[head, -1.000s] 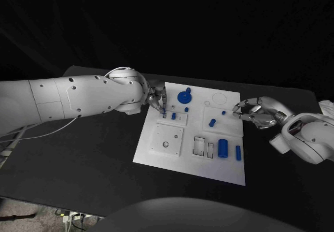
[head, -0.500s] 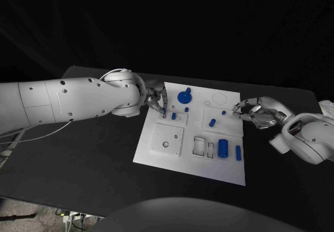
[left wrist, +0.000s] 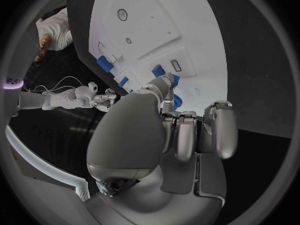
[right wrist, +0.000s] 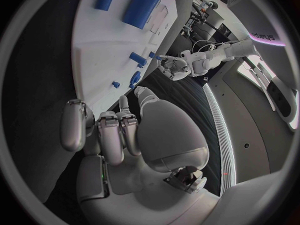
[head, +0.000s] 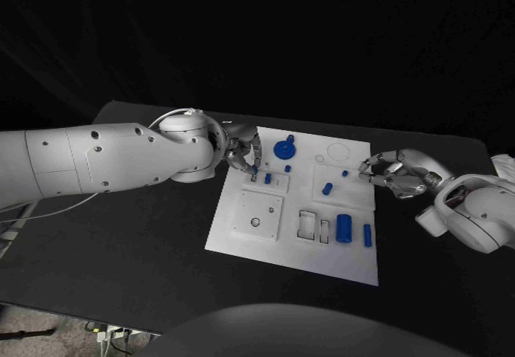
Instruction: Assemble the parts on the task board
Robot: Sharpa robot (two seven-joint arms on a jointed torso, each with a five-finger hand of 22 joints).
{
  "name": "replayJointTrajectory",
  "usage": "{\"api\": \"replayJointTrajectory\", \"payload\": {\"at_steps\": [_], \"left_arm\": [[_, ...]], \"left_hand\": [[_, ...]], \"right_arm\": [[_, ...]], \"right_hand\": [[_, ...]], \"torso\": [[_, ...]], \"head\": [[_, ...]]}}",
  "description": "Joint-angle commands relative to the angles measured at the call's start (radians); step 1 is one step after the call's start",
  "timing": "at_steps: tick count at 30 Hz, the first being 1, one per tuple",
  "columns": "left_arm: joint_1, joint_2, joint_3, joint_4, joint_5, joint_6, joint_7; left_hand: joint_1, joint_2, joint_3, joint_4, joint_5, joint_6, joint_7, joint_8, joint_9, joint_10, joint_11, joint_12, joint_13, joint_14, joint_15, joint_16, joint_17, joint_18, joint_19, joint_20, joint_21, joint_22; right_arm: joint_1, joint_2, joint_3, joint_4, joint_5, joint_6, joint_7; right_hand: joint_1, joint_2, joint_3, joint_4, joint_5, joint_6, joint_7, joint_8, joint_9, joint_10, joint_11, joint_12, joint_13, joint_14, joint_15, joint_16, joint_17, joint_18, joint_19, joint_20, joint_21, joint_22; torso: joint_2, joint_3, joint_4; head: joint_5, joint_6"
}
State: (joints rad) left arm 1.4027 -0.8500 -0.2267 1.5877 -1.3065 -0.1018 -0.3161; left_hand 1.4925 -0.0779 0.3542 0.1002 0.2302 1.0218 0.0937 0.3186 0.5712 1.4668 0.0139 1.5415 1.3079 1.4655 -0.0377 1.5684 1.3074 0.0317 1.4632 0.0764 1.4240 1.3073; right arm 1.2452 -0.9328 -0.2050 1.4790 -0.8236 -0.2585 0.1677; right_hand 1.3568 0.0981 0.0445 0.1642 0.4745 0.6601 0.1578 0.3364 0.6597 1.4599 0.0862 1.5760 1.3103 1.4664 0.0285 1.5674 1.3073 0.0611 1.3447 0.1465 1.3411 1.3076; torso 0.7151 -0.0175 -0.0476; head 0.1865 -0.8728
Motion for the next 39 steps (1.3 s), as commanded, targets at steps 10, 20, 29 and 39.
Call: {"api": "replayJointTrajectory", "payload": {"at_steps": [10,20,29,39], "left_arm": [[-0.015,-0.006,-0.001,-0.001,-0.102,-0.116,0.107],[-0.045,0.002,-0.001,-0.02,-0.095,-0.159,0.104],[-0.056,0.005,-0.001,-0.031,-0.081,-0.164,0.092],[-0.06,0.008,-0.001,-0.038,-0.077,-0.145,0.084]], "left_hand": [[-0.006,-0.012,-0.009,0.008,-0.004,0.006,-0.013,0.015,0.001,0.081,-0.009,0.004,0.237,0.105,-0.005,0.002,0.263,0.005,0.02,-0.007,-0.002,0.215],[-0.006,-0.013,-0.011,0.009,-0.007,0.007,-0.014,0.016,0.0,0.081,-0.01,0.003,0.236,0.105,-0.006,0.002,0.263,0.004,0.021,-0.007,0.0,0.216],[-0.006,-0.013,-0.012,0.01,-0.01,0.008,-0.015,0.017,0.0,0.08,-0.011,0.003,0.235,0.105,-0.006,0.002,0.263,0.004,0.022,-0.008,0.002,0.216],[-0.007,-0.014,-0.014,0.012,-0.014,0.008,-0.016,0.016,-0.002,0.074,-0.012,-0.005,0.228,0.105,-0.007,0.002,0.263,0.005,0.019,-0.009,-0.004,0.215]], "right_arm": [[-0.001,0.0,0.0,0.003,-0.001,0.015,0.013],[-0.002,0.0,0.0,0.002,-0.001,0.013,0.014],[-0.003,-0.002,0.0,0.003,-0.001,0.012,0.014],[-0.003,-0.001,0.0,0.002,-0.001,0.01,0.015]], "right_hand": [[0.013,-0.002,0.01,-0.002,0.004,0.0,-0.001,0.0,-0.001,0.111,-0.002,-0.005,0.26,0.104,0.005,0.003,0.264,0.008,-0.008,-0.002,-0.004,0.172],[0.013,-0.003,0.011,-0.002,0.004,0.0,-0.001,0.0,-0.001,0.111,-0.002,-0.005,0.26,0.104,0.005,0.003,0.264,0.008,-0.008,-0.002,-0.005,0.171],[0.014,-0.003,0.012,-0.003,0.004,-0.001,0.0,-0.001,-0.001,0.111,-0.003,-0.005,0.26,0.104,0.005,0.003,0.264,0.008,-0.008,-0.002,-0.005,0.171],[0.015,-0.004,0.013,-0.004,0.004,-0.001,0.0,0.0,-0.001,0.111,-0.002,-0.005,0.26,0.104,0.005,0.003,0.264,0.008,-0.009,-0.002,-0.006,0.171]], "torso": [[0.0,0.0004,-0.0003],[0.0,-0.0002,-0.0006],[0.0,0.0009,0.0],[0.0,0.0006,0.0001]], "head": [[0.001,0.0],[-0.002,0.0],[-0.002,0.0],[-0.001,0.0]]}}
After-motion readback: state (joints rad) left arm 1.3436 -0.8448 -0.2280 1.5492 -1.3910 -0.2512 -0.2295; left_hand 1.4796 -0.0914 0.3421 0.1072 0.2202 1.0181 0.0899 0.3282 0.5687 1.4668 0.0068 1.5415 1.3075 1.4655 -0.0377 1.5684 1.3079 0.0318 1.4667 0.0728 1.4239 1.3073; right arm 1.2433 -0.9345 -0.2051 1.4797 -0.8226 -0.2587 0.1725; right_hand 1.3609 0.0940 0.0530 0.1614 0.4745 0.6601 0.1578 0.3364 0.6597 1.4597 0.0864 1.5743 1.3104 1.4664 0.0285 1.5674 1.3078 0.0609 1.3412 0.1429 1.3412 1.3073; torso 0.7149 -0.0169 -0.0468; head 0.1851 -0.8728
